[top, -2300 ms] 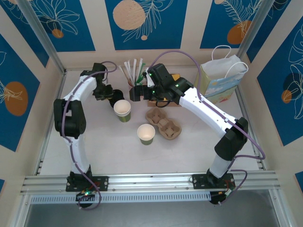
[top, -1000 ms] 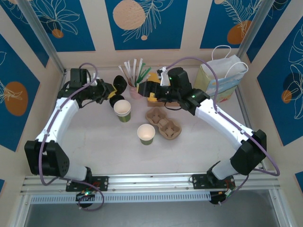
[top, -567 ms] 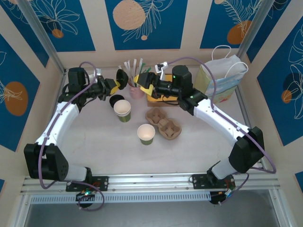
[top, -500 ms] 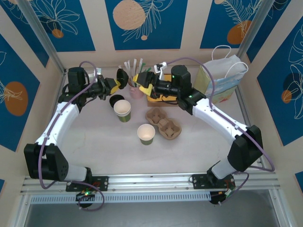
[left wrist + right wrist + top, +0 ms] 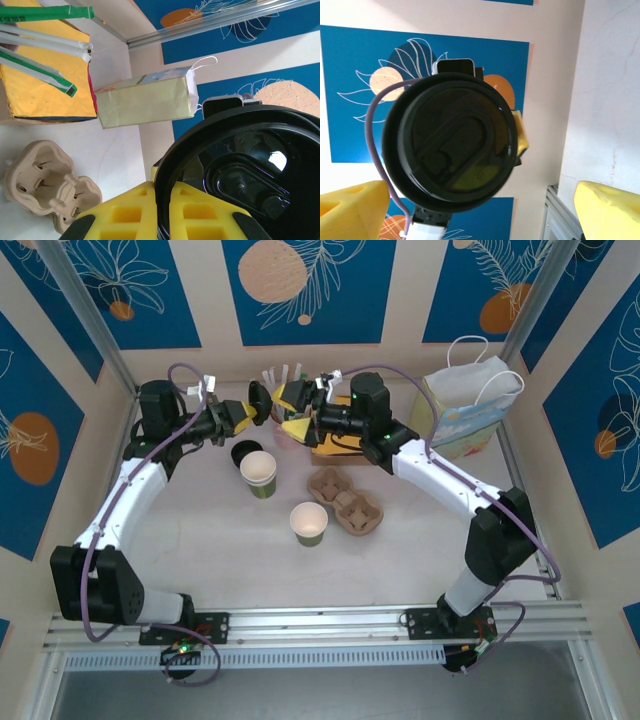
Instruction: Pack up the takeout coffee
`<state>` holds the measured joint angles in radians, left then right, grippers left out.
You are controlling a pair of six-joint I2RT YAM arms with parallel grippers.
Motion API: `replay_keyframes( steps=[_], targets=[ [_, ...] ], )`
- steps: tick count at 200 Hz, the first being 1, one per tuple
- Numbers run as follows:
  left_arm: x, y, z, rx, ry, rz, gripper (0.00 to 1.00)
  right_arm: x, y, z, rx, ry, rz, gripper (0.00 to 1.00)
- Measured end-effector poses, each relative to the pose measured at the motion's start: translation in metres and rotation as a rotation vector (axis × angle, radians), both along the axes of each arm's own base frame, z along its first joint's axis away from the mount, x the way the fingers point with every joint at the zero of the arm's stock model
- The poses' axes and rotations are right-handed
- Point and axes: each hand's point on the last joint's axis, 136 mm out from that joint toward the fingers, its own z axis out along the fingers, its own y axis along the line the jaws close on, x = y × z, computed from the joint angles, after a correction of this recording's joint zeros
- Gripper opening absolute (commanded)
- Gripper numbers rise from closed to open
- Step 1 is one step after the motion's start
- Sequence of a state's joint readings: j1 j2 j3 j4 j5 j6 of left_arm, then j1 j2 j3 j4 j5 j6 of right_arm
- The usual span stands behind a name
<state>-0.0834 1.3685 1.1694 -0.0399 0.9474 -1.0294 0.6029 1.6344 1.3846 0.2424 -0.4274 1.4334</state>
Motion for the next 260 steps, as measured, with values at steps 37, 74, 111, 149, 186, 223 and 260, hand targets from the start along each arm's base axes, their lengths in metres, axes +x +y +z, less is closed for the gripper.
replay_keyframes(
  steps=[37, 74, 111, 149, 186, 223, 260],
  targets=[
    [-0.001, -0.001, 0.004, 0.002, -0.038, -0.018, 0.09, 0.002, 0.007, 0.009, 0.041, 0.028, 0.016, 0.95],
    [0.000, -0.002, 0.005, 0.006, -0.059, -0.026, 0.09, 0.007, 0.014, 0.002, 0.045, 0.073, 0.031, 0.95],
    [0.001, -0.002, 0.005, 0.004, -0.072, -0.029, 0.09, 0.005, 0.020, 0.004, 0.060, 0.097, 0.048, 0.94],
    [0.002, -0.003, 0.005, 0.001, -0.089, -0.034, 0.09, 0.005, 0.024, 0.006, 0.079, 0.109, 0.065, 0.92],
    [0.005, -0.005, 0.003, -0.019, -0.093, -0.038, 0.09, 0.007, 0.026, 0.005, 0.096, 0.129, 0.068, 0.91],
    [0.007, -0.006, 0.004, -0.047, -0.107, -0.038, 0.09, 0.009, 0.027, 0.007, 0.110, 0.135, 0.067, 0.91],
    [0.012, -0.008, 0.002, -0.085, -0.104, -0.040, 0.09, 0.009, 0.027, 0.010, 0.123, 0.134, 0.068, 0.90]
  ],
)
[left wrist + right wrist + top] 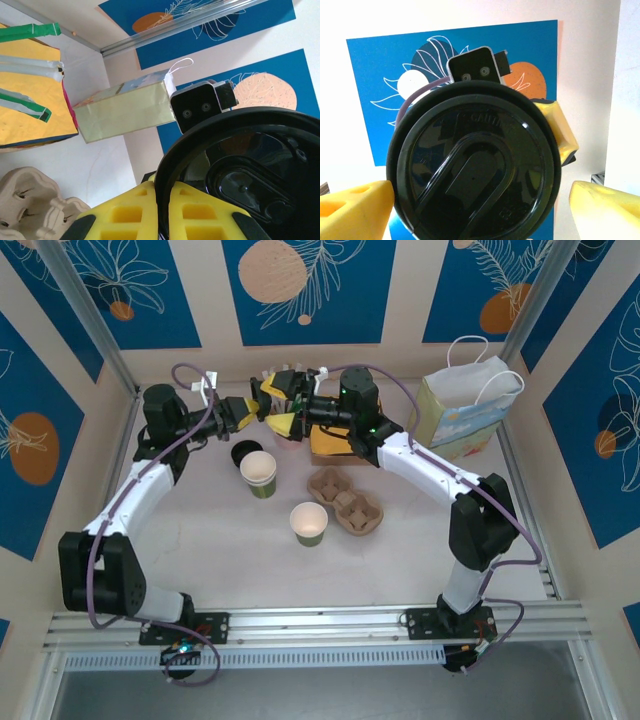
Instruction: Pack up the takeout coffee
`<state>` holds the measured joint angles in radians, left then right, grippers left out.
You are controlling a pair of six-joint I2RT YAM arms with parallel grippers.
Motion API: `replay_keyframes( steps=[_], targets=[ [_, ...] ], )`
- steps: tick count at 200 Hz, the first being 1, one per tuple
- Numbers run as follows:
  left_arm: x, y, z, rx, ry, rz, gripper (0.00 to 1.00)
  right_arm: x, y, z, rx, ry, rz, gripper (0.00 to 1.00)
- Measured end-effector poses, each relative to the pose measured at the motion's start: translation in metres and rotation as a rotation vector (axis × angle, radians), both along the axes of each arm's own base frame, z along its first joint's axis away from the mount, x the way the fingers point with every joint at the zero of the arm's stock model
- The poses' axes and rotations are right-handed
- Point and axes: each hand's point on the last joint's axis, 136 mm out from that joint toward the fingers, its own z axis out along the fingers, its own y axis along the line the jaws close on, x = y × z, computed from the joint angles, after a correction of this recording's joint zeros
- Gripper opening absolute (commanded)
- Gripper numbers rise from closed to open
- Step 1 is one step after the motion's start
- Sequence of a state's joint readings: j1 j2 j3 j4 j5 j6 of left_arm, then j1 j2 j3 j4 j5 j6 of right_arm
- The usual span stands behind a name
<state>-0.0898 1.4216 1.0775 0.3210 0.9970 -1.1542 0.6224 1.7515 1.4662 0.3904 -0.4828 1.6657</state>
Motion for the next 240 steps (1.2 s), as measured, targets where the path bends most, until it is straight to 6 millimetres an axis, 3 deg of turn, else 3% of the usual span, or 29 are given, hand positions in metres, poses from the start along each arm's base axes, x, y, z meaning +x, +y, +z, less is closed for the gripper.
replay_keyframes(
  steps=[240],
  targets=[
    [0.000, -0.007, 0.010, -0.069, -0.024, -0.033, 0.08, 0.007, -0.004, 0.006, 0.027, -0.008, -0.017, 0.88]
  ],
)
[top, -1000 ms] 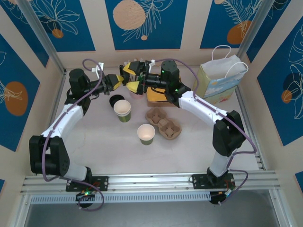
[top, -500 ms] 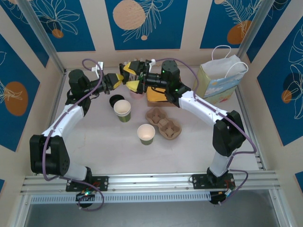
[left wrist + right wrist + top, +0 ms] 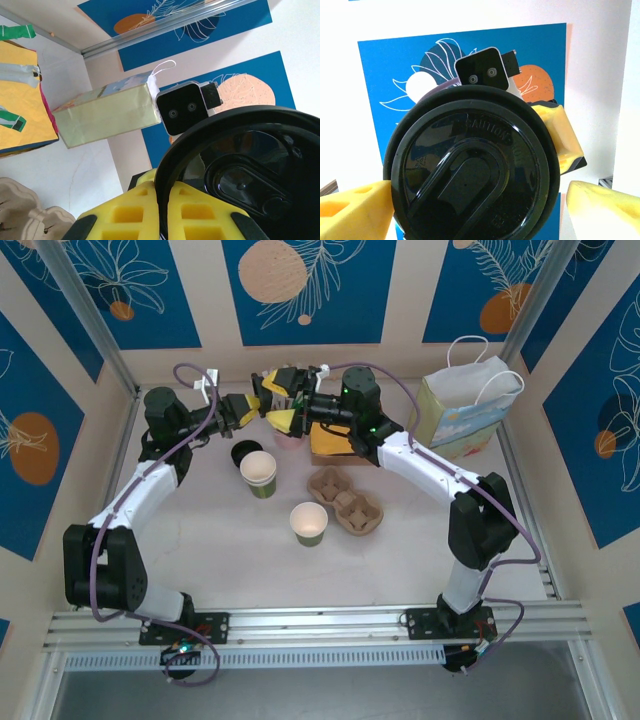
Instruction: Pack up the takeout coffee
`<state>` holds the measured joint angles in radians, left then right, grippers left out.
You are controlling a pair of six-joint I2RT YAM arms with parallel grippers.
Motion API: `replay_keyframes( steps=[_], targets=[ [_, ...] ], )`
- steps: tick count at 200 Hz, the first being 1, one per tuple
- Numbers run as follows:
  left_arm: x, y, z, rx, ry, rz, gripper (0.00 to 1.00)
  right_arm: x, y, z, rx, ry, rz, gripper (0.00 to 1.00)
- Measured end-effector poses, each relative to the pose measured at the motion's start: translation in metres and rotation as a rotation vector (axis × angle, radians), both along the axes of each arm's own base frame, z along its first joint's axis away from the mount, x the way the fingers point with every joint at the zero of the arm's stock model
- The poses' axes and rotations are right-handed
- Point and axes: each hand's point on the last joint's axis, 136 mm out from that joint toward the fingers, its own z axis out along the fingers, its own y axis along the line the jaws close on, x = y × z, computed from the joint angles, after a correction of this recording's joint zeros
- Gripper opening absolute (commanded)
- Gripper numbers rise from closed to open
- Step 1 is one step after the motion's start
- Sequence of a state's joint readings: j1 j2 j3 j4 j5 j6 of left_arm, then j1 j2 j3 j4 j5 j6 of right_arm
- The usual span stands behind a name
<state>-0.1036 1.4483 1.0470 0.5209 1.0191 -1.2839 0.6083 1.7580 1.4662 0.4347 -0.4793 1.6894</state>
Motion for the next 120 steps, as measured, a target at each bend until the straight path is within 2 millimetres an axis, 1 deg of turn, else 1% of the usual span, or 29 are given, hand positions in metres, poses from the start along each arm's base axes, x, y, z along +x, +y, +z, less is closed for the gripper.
replay_keyframes(
  steps=[78, 93, 120],
  targets=[
    [0.0001, -0.0028, -0.0013, -0.001, -0.002, -0.009, 0.08, 0.0011, -0.0005, -0.0005, 0.000, 0.001, -0.002, 0.87],
    [-0.0002, -0.0032, -0.0013, -0.001, -0.002, -0.011, 0.08, 0.0023, 0.0004, -0.0007, 0.002, 0.003, -0.002, 0.83],
    [-0.0004, -0.0033, -0.0034, 0.000, 0.003, -0.011, 0.08, 0.0036, 0.0013, -0.0004, 0.006, 0.000, -0.002, 0.83]
  ],
)
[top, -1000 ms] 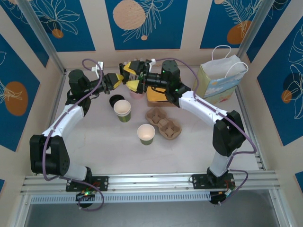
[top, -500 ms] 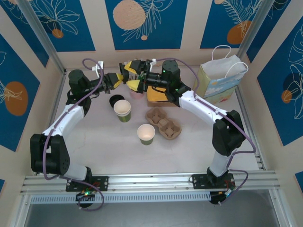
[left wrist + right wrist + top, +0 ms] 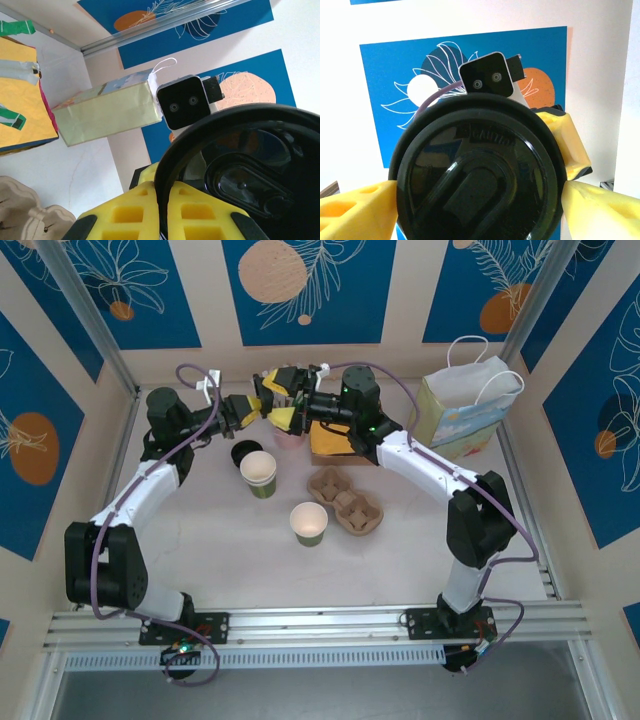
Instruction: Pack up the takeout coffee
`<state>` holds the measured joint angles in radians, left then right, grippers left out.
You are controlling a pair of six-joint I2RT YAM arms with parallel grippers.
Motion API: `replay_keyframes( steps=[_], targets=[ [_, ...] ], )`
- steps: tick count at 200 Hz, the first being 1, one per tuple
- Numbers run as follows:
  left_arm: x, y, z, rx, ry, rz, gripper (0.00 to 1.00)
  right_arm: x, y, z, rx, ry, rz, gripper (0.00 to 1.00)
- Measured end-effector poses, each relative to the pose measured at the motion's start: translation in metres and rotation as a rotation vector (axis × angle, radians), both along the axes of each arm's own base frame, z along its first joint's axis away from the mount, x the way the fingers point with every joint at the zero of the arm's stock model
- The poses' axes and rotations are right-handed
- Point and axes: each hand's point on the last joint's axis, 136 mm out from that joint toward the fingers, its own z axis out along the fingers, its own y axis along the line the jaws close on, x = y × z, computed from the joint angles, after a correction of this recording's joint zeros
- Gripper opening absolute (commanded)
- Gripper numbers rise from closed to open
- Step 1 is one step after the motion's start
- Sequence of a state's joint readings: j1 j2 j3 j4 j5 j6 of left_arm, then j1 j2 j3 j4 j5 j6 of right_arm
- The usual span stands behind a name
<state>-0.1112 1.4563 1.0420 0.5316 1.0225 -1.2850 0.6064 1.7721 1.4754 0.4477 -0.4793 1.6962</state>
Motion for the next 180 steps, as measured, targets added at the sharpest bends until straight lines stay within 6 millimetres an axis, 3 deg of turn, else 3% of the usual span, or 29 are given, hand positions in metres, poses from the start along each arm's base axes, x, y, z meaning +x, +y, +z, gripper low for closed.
replay_keyframes(
  steps=[63, 100, 127, 180],
  targets=[
    [-0.001, -0.001, -0.001, 0.001, 0.002, -0.007, 0.08, 0.000, 0.001, 0.000, 0.001, -0.001, 0.001, 0.73],
    [-0.001, -0.001, -0.001, 0.002, 0.000, -0.007, 0.09, 0.000, 0.001, 0.000, 0.001, -0.001, 0.001, 0.73],
    [-0.001, -0.001, -0.001, 0.002, 0.000, -0.007, 0.24, 0.000, 0.001, 0.000, 0.001, -0.001, 0.001, 0.73],
    [-0.002, -0.001, -0.013, 0.030, 0.025, -0.010, 0.40, 0.000, 0.000, -0.001, -0.002, -0.004, -0.002, 0.73]
  ],
)
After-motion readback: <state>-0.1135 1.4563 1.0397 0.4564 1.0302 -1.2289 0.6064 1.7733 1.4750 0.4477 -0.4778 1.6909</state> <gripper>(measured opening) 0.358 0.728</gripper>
